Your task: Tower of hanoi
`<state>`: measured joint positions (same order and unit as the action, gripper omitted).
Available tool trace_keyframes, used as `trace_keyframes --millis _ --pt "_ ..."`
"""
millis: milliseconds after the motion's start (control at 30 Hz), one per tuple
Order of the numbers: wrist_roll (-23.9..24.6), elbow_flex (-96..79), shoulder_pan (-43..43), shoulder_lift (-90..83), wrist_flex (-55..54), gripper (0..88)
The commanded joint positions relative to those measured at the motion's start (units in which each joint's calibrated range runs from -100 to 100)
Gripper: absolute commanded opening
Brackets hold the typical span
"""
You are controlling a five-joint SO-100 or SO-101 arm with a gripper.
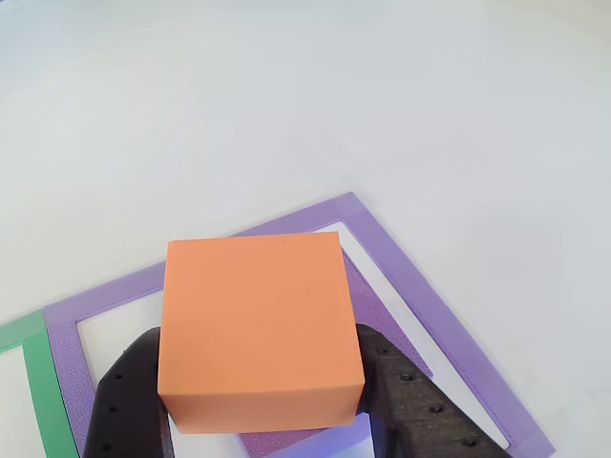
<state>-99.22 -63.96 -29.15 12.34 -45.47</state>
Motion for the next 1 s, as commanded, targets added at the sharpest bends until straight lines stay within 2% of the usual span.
trace_keyframes --millis 0,200,400,700,967 --pt "-0.8 -0.1 1.2 -3.9 -0.5 11.8" --pt "-0.8 0.2 3.0 -11.5 6.7 12.9" --pt "-0.8 3.2 4.8 -26.9 27.2 12.4" --pt "-0.8 17.4 5.5 -49.8 74.0 10.9" --pt "-0.8 50.6 9.9 -55.1 121.9 10.2"
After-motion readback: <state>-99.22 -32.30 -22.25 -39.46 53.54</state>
